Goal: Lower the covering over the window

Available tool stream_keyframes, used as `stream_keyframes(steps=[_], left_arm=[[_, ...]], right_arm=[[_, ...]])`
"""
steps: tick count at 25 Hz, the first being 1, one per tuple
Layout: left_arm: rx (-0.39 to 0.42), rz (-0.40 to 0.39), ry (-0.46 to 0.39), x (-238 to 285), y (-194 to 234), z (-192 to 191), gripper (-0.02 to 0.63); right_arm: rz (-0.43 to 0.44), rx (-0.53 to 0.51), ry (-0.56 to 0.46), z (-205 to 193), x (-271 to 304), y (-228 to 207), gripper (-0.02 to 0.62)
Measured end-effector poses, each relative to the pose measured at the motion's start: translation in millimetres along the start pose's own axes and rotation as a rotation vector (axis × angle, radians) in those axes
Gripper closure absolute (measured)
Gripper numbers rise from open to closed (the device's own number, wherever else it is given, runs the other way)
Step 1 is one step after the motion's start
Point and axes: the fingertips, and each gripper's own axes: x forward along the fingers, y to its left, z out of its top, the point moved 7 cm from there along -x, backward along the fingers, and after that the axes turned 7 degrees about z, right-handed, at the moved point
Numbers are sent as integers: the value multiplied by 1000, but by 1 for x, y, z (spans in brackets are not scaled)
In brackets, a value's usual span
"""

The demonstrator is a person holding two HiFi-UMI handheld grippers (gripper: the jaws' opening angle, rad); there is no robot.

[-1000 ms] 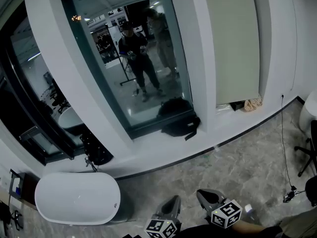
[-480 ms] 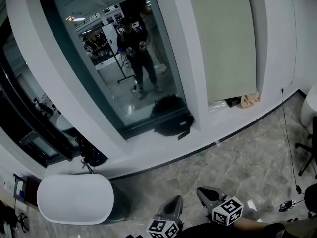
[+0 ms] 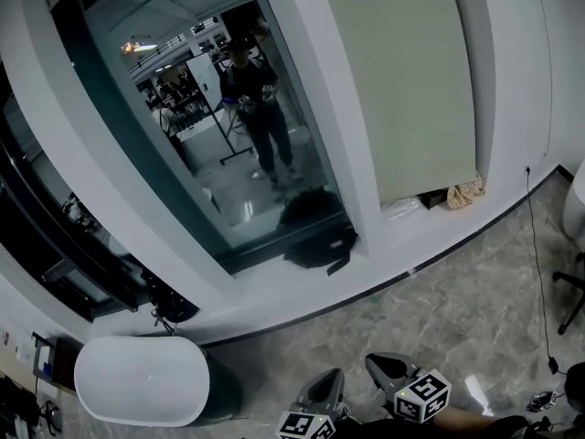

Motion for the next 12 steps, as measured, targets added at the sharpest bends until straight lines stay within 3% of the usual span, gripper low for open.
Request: stream_keyframes(steps=[6, 12], left_arm=[[-15, -46, -3, 52, 35, 13, 595], [-28, -109, -29, 120, 106, 52, 598]], right_arm=[[-60, -6, -9, 16, 38, -38, 588], [-103, -31, -30, 54, 122, -67, 588]])
